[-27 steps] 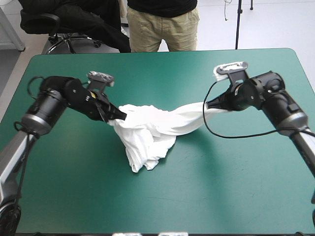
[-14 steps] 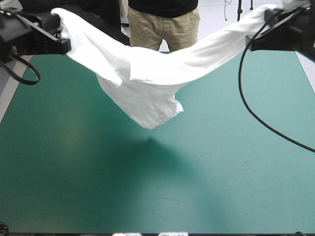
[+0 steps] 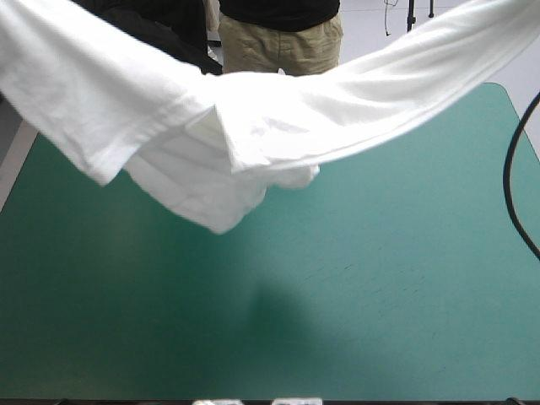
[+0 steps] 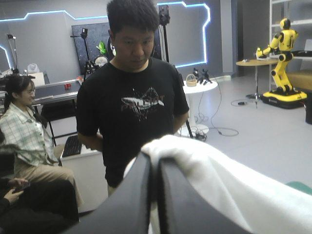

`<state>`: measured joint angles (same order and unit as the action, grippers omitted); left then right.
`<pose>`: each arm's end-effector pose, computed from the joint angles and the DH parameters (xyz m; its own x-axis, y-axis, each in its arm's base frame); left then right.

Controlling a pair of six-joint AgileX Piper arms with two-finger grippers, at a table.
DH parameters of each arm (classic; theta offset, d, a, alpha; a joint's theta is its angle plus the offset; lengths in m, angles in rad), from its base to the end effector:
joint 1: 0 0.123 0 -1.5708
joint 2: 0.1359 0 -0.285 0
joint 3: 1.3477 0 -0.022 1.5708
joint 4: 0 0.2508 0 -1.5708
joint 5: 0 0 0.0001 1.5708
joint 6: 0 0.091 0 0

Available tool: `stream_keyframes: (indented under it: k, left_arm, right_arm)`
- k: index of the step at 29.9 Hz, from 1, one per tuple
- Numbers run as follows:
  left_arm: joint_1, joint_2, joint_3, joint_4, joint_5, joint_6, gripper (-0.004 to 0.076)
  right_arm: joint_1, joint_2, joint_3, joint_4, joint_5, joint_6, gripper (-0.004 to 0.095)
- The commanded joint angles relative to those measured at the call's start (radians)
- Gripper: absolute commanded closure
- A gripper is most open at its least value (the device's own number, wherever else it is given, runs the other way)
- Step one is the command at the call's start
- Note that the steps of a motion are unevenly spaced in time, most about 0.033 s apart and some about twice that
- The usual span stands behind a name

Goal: Fold the cloth

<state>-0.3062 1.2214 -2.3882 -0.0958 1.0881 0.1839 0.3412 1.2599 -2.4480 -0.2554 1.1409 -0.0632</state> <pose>0.0799 -0.0334 0.6617 0.2105 0.0786 -0.9744 0.3542 0.9229 0.1509 0.0918 0.0104 0.6629 0.1551 -0.1213 -0.9804 -0.0864 0.9870 -0.1358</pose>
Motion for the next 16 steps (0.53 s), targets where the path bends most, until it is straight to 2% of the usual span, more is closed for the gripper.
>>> stream_keyframes:
  k: [1, 7, 10, 13, 16]
  left_arm:
    - [-0.084, -0.094, 0.146, 0.104, -0.035, -0.030, 0.0741]
    - [-0.134, -0.183, 0.502, 0.197, 0.061, -0.134, 0.0741]
    - [-0.134, -0.183, 0.675, 0.199, 0.049, -0.170, 0.0741]
    - [-0.132, -0.153, 0.870, 0.215, -0.013, -0.250, 0.0741]
    - [-0.132, -0.082, 1.028, 0.261, -0.078, -0.314, 0.0740]
  right_arm:
    - [0.000, -0.070, 0.098, -0.072, -0.006, 0.032, 0.0925]
    - [0.000, -0.165, 0.387, -0.078, 0.066, 0.091, 0.0926]
    - [0.000, -0.172, 0.560, -0.065, 0.087, 0.146, 0.0926]
    - [0.000, -0.166, 0.734, -0.063, 0.023, 0.204, 0.0925]
    - [0.000, -0.136, 0.909, -0.051, -0.114, 0.253, 0.0926]
